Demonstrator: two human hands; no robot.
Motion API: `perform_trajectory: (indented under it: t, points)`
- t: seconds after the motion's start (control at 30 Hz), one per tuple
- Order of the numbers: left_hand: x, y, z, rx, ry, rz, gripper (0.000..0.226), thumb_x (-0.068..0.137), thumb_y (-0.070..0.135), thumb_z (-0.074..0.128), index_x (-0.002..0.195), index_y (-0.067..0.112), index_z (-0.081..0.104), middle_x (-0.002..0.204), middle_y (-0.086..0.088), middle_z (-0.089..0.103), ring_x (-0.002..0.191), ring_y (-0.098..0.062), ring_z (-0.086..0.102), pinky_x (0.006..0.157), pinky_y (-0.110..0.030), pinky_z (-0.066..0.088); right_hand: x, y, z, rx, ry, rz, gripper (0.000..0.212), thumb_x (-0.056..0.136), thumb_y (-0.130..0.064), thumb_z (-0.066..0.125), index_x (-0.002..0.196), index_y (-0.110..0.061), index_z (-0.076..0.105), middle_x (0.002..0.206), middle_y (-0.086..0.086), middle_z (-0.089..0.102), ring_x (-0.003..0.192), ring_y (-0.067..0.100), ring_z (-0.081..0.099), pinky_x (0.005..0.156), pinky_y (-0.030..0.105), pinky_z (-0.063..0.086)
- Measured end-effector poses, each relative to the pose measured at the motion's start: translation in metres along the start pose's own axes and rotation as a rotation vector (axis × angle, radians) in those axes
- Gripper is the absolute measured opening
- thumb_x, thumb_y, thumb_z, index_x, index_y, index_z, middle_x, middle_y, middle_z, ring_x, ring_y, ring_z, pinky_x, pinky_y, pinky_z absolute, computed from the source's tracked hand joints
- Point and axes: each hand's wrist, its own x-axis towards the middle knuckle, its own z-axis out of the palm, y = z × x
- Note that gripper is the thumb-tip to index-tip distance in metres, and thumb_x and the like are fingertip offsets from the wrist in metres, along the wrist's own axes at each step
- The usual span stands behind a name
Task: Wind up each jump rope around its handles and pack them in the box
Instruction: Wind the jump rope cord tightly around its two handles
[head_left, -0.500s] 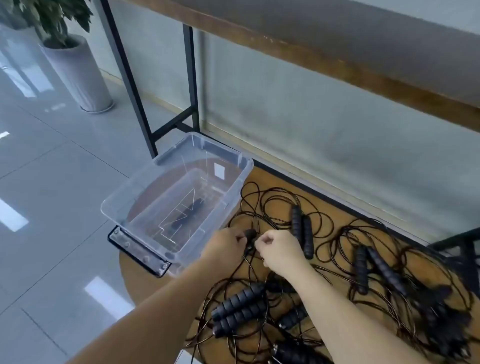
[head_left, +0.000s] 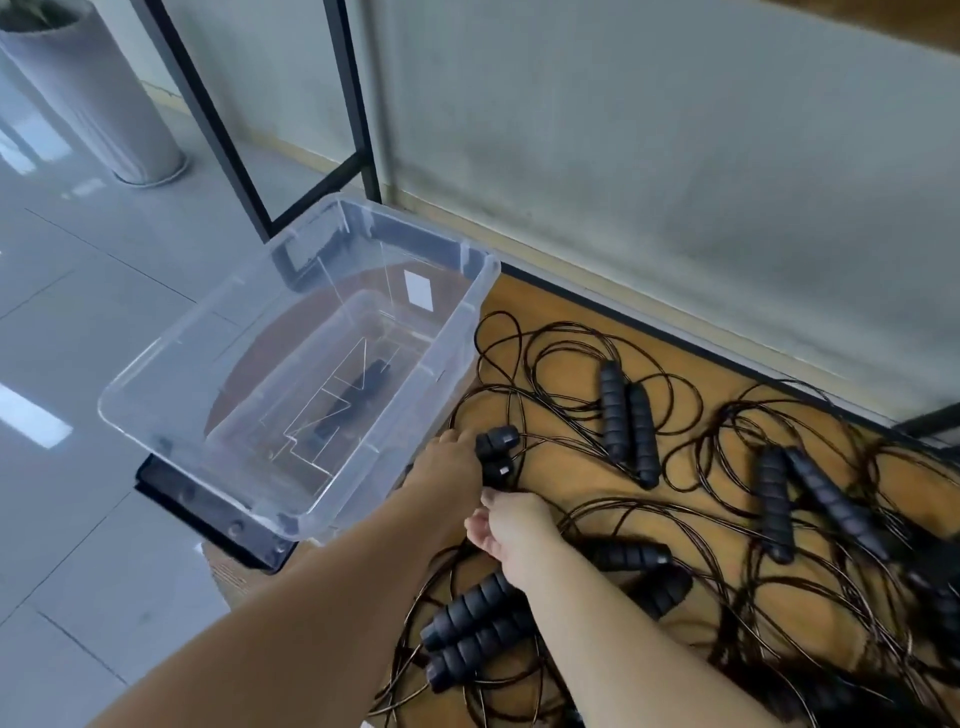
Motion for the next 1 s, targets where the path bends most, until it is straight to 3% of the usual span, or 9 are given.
perform_trajectory:
  t: [0.07, 0.13, 0.23, 0.33, 0.47, 0.53, 0.63, 0.87, 1.0]
  points:
    - [0.004, -0.003, 0.005, 0.024, 0.014, -0.021, 0.045, 0.091, 0.013, 0.060, 0.132, 0.014, 0.044, 0.127, -0.009, 0.050, 0.119, -0.028, 0.050, 0.105, -0.042, 0.042, 0.001, -0.002, 0.003, 0.045, 0.002, 0.036, 0.039, 0.101, -0.006, 0.037, 0.138, 0.002, 0.046, 0.141, 0.026, 0.049, 0.133, 0.037, 0.048, 0.111, 0.041, 0.041]
    - [0.005, -0.004, 0.009, 0.030, 0.025, -0.034, 0.044, 0.091, 0.014, 0.061, 0.132, 0.014, 0.045, 0.127, -0.010, 0.049, 0.117, -0.028, 0.051, 0.104, -0.042, 0.043, 0.001, -0.003, 0.005, -0.026, 0.063, 0.000, 0.049, 0.102, -0.002, 0.017, 0.148, -0.006, 0.035, 0.154, 0.023, 0.033, 0.145, 0.034, 0.029, 0.120, 0.037, 0.026]
    - [0.006, -0.005, 0.010, 0.012, 0.010, -0.053, 0.039, 0.091, 0.012, 0.061, 0.128, 0.013, 0.049, 0.128, -0.011, 0.044, 0.113, -0.028, 0.053, 0.100, -0.039, 0.046, 0.009, -0.002, 0.009, 0.051, 0.087, 0.042, 0.051, 0.101, 0.000, 0.012, 0.141, -0.009, 0.043, 0.140, 0.021, 0.048, 0.130, 0.033, 0.049, 0.108, 0.035, 0.040]
    - [0.003, -0.005, 0.006, 0.005, 0.013, -0.054, 0.029, 0.096, 0.014, 0.054, 0.125, 0.011, 0.051, 0.130, -0.009, 0.043, 0.115, -0.026, 0.053, 0.096, -0.034, 0.046, 0.006, -0.002, 0.013, 0.118, 0.060, 0.075, 0.031, 0.104, -0.004, 0.030, 0.123, -0.005, 0.054, 0.104, 0.017, 0.060, 0.088, 0.024, 0.061, 0.091, 0.035, 0.052]
    - [-0.010, -0.001, -0.004, -0.051, 0.023, -0.043, 0.023, 0.100, 0.019, 0.047, 0.121, 0.011, 0.049, 0.114, -0.002, 0.041, 0.106, -0.021, 0.050, 0.086, -0.032, 0.045, -0.008, -0.006, 0.012, 0.154, -0.007, 0.045, 0.022, 0.102, -0.002, 0.039, 0.118, -0.003, 0.054, 0.109, 0.018, 0.058, 0.090, 0.025, 0.061, 0.087, 0.038, 0.055]
    - [-0.019, 0.006, -0.015, -0.114, 0.032, -0.062, 0.020, 0.097, 0.023, 0.047, 0.115, 0.013, 0.050, 0.112, -0.003, 0.043, 0.093, -0.018, 0.050, 0.077, -0.031, 0.042, -0.024, -0.010, 0.006, 0.154, 0.005, 0.041, 0.015, 0.101, -0.001, 0.041, 0.101, -0.003, 0.056, 0.092, 0.015, 0.059, 0.078, 0.023, 0.058, 0.086, 0.040, 0.056]
    - [-0.035, 0.026, -0.037, -0.191, 0.034, -0.051, 0.019, 0.091, 0.024, 0.050, 0.108, 0.017, 0.050, 0.101, -0.003, 0.054, 0.090, -0.021, 0.055, 0.072, -0.032, 0.044, -0.056, -0.024, -0.008, 0.296, 0.025, 0.029, 0.015, 0.101, -0.005, 0.045, 0.102, -0.001, 0.060, 0.077, 0.014, 0.059, 0.065, 0.024, 0.056, 0.059, 0.036, 0.052]
    - [-0.094, 0.072, -0.112, -0.359, 0.048, 0.178, 0.018, 0.098, 0.028, 0.050, 0.112, 0.018, 0.055, 0.101, -0.002, 0.059, 0.097, -0.021, 0.056, 0.080, -0.029, 0.040, -0.137, -0.052, -0.055, 0.451, -0.152, -0.223, 0.021, 0.095, -0.011, 0.061, 0.115, -0.003, 0.062, 0.111, 0.021, 0.069, 0.101, 0.032, 0.069, 0.076, 0.045, 0.058]
    - [-0.133, 0.100, -0.148, -0.408, 0.075, 0.268, 0.039, 0.106, 0.038, 0.033, 0.080, 0.016, 0.051, 0.080, -0.003, 0.054, 0.084, -0.023, 0.053, 0.077, -0.031, 0.039, -0.181, -0.064, -0.079, 0.467, -0.202, -0.322, 0.027, 0.095, -0.003, 0.059, 0.121, -0.001, 0.058, 0.113, 0.024, 0.068, 0.106, 0.035, 0.067, 0.079, 0.048, 0.058]
